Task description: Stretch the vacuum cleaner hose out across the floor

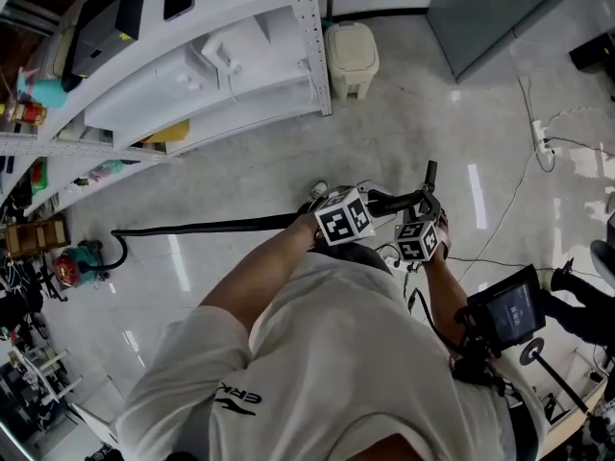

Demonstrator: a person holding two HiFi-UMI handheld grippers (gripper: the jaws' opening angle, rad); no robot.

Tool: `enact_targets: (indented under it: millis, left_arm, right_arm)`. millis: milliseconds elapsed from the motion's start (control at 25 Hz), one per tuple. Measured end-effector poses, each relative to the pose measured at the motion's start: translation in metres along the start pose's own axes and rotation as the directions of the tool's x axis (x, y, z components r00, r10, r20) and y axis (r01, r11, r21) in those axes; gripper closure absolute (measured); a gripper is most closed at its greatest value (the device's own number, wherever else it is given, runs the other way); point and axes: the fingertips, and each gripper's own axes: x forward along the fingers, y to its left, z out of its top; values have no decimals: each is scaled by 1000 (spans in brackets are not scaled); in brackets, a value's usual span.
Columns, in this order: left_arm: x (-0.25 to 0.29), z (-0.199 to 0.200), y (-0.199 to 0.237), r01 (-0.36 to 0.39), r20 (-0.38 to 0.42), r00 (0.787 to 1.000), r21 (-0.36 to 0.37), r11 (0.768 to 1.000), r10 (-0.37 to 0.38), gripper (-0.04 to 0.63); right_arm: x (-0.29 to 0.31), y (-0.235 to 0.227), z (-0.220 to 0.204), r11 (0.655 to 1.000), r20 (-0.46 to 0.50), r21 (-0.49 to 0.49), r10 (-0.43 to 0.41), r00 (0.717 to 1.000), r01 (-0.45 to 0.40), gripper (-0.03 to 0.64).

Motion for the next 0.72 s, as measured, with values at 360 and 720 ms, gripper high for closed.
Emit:
enact_targets:
  millis: [360,720]
  left_arm:
    - [22,-11,10,28,-37,999,-27,999,-29,480]
    - [48,-25,18,64,-59,996,-56,996,-67,480]
  right_arm:
    - [22,2,-15,999,-15,29,26,1000,-26,453]
    - [46,4,-37,999,-56,34,41,998,-40,453]
